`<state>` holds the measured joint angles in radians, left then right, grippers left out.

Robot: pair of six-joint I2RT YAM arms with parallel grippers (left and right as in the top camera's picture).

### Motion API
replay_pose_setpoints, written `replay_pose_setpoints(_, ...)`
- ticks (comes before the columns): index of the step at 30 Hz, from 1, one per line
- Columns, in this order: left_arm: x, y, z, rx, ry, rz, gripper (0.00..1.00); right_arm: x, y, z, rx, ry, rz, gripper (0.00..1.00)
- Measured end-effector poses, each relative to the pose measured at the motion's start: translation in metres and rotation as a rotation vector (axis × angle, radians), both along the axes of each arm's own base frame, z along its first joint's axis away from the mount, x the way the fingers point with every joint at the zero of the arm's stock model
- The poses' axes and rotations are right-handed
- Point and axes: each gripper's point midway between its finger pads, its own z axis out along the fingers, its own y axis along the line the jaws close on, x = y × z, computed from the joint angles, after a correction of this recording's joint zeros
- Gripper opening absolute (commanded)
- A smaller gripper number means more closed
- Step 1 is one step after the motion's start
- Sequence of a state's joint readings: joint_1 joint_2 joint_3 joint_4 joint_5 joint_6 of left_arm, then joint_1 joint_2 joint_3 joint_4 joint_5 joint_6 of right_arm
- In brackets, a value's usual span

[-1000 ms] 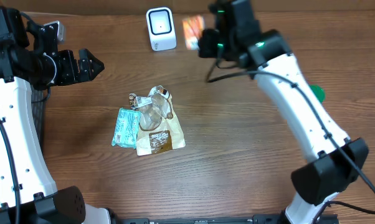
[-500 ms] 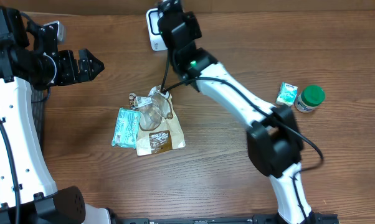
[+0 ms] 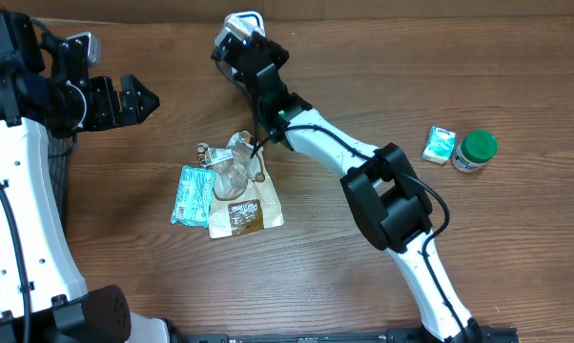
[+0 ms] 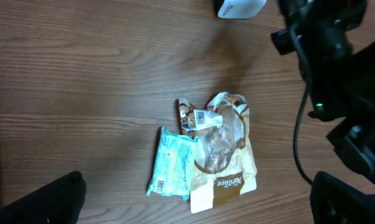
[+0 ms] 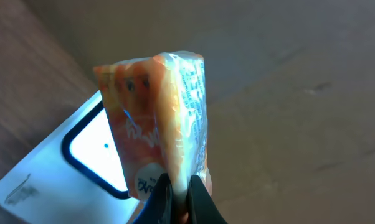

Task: Scan the item barcode
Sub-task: 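Hold the orange tissue pack in front of the white scanner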

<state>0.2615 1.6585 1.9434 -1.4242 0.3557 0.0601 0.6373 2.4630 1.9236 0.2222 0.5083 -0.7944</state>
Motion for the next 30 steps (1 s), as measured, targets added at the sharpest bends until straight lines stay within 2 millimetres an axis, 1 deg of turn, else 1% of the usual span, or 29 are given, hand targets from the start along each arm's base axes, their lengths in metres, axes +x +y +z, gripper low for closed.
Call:
replay_pose_setpoints(3,0.000,0.000,0.000,0.000,0.000,0.000,1.00,0.000,0.003,-0.005,-0.019,-0.001,0.017,0.04)
replay_pose_setpoints(14,0.000,0.000,0.000,0.000,0.000,0.000,0.99,0.001,0.006,-0.005,-0.029,-0.011,0.040,0.04)
replay_pose_setpoints(18,0.000,0.000,0.000,0.000,0.000,0.000,1.00,0.004,0.001,-0.006,-0.029,-0.011,0.033,0.04)
replay_pose_setpoints(24,0.000,0.000,0.000,0.000,0.000,0.000,1.00,0.013,-0.013,-0.007,-0.017,-0.010,0.018,0.04)
replay_pose_setpoints(27,0.000,0.000,0.000,0.000,0.000,0.000,1.00,0.017,-0.017,-0.012,-0.010,-0.014,0.015,0.04)
replay_pose_setpoints(30,0.000,0.000,0.000,0.000,0.000,0.000,1.00,0.018,-0.016,-0.021,-0.016,-0.002,0.022,0.04)
